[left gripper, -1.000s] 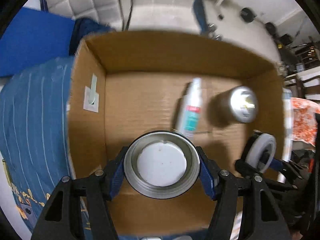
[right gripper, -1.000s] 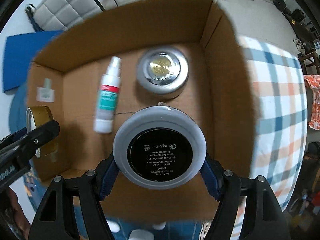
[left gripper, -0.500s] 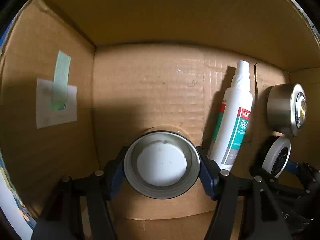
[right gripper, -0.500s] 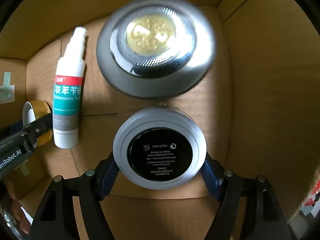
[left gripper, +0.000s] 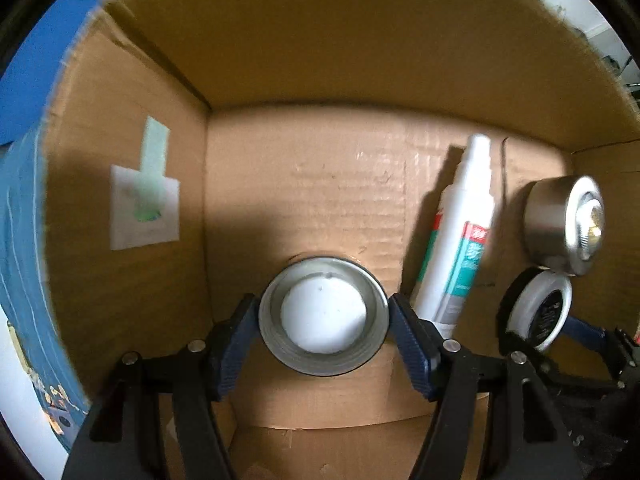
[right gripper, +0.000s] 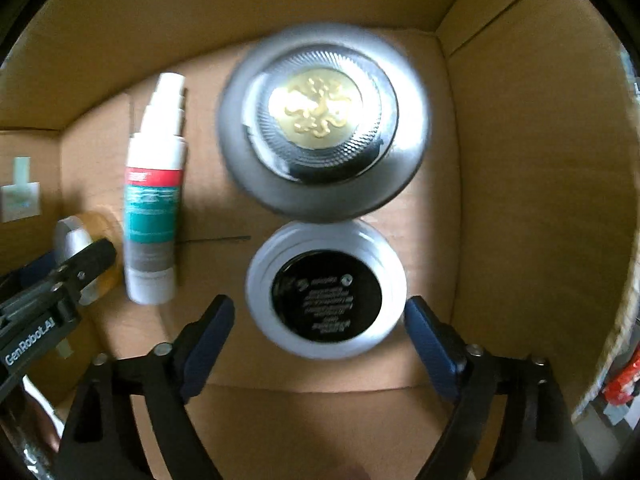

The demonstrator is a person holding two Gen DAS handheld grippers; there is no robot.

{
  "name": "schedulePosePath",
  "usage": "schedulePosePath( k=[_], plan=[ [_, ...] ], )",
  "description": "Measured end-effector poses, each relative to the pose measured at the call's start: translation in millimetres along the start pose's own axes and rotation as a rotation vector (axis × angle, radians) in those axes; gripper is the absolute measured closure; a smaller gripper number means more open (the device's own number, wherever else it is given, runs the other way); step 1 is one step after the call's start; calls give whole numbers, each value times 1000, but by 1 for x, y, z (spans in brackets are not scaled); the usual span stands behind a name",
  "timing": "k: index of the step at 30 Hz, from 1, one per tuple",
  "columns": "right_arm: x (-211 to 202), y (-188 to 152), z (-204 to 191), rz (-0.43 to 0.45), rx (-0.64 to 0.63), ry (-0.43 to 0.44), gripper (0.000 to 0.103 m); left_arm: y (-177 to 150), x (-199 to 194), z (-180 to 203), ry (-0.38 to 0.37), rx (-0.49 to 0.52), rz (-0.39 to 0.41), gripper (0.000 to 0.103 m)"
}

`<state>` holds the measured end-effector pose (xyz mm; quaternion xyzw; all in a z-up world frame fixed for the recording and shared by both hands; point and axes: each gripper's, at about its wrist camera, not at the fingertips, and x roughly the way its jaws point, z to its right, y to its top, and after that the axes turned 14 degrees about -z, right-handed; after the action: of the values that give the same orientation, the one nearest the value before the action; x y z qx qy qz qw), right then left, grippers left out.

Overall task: Organize rigid objects
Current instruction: 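Open both tools to drop the jar and tape roll into the box, then grasp the white round cap with the right tool while the left tool grasps the white oval case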

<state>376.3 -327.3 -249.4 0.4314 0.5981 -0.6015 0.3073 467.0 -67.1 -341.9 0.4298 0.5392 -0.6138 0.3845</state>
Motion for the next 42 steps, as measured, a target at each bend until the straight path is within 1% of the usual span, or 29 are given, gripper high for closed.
schedulePosePath(
  k=[1,3,4,5,6,9,12,14,17,20,22,24,25,27,30,33,36,38,41,42],
  plan=[
    [-3,-2,-1,8,-5,6,7,-2,-5,0,-4,1,18,34],
    [-10,-8,-6,27,-14,6,0,-9,-17,0,-21,9,47,27],
    [-12,-12,-7,39,-17,1,0,-12,-22,0,-28,13,58,22],
    [-16,-17,-9,55,-21,-3,0,-16,-27,1,-34,18,73,8],
    [-18,-22,-10,70,-24,-8,0,-23,-34,2,-30,24,97,3],
    [-29,-39,-14,121,-33,-14,0,-41,-50,4,-6,50,156,3],
    [-35,-57,-16,151,-40,-6,0,-61,-64,1,-5,49,205,3],
    [-41,-73,-17,188,-46,-5,0,-79,-75,-3,-9,42,242,3],
    [-48,-105,-26,245,-51,3,0,-103,-87,-7,-22,30,290,2],
    [-64,-124,-24,292,-68,-4,0,-120,-92,-5,-23,20,335,0],
    [-68,-153,-24,319,-76,5,0,-132,-97,-3,-12,19,351,0],
    [-77,-164,-23,334,-82,18,0,-147,-105,-1,-22,22,368,0],
    [-82,-176,-19,344,-84,25,0,-154,-110,-1,-27,27,377,0],
    [-90,-185,-14,355,-87,37,0,-172,-117,0,-31,36,402,0],
    [-98,-212,-13,366,-94,36,0,-201,-129,6,-34,55,440,0],
    [-85,-241,-10,349,-109,27,0,-231,-131,11,-11,70,473,0],
    [-48,-264,-14,285,-130,11,0,-260,-117,8,27,56,472,0],
    [-8,-276,-20,199,-154,19,0,-278,-95,1,49,26,440,0],
    [57,-286,-38,44,-183,52,0,-296,-55,-14,72,-19,361,0],
    [72,-287,-43,10,-186,67,0,-301,-37,-22,80,-42,321,0]
  ],
)
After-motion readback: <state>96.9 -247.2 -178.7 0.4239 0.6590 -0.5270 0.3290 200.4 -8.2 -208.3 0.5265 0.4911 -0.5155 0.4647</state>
